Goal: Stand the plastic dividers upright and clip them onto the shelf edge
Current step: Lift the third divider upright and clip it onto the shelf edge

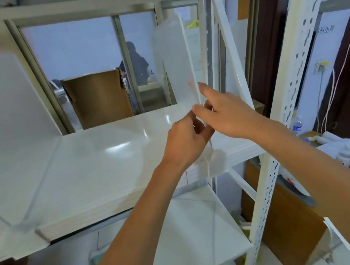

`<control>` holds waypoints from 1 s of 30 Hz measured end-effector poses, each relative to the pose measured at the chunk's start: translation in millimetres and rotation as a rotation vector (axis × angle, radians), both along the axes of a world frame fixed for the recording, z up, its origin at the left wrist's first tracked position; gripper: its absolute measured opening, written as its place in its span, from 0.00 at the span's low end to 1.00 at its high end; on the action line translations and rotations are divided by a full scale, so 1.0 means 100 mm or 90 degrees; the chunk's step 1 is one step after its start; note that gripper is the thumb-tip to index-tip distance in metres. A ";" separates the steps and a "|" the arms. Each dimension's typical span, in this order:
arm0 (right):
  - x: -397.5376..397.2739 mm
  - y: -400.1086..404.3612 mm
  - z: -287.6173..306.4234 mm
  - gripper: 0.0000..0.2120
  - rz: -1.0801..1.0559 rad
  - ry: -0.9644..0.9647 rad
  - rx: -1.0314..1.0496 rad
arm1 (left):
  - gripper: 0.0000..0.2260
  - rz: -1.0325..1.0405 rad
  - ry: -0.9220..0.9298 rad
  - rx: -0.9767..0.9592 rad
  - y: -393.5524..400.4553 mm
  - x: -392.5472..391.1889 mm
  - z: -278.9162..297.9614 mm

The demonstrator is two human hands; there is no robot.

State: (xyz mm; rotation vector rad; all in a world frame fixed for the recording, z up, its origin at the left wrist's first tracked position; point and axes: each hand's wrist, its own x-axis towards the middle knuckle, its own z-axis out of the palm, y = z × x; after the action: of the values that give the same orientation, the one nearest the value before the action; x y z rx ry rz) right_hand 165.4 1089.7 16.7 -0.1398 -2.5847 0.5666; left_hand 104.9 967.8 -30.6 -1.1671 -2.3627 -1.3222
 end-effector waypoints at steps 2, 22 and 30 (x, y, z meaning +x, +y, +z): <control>-0.01 0.03 0.02 0.27 0.012 -0.007 -0.011 | 0.10 -0.003 0.015 -0.001 0.04 -0.02 0.00; 0.05 0.14 0.06 0.28 0.000 0.021 0.049 | 0.10 0.030 0.015 -0.005 0.22 0.13 0.02; 0.04 0.14 0.16 0.27 -0.007 0.038 0.027 | 0.09 0.033 0.018 -0.001 0.22 0.15 0.13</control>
State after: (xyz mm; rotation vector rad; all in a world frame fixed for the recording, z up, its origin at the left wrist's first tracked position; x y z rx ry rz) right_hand 169.5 1104.2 32.6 -0.1217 -2.5346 0.5035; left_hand 119.5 989.6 -17.6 -1.1094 -2.3584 -1.2794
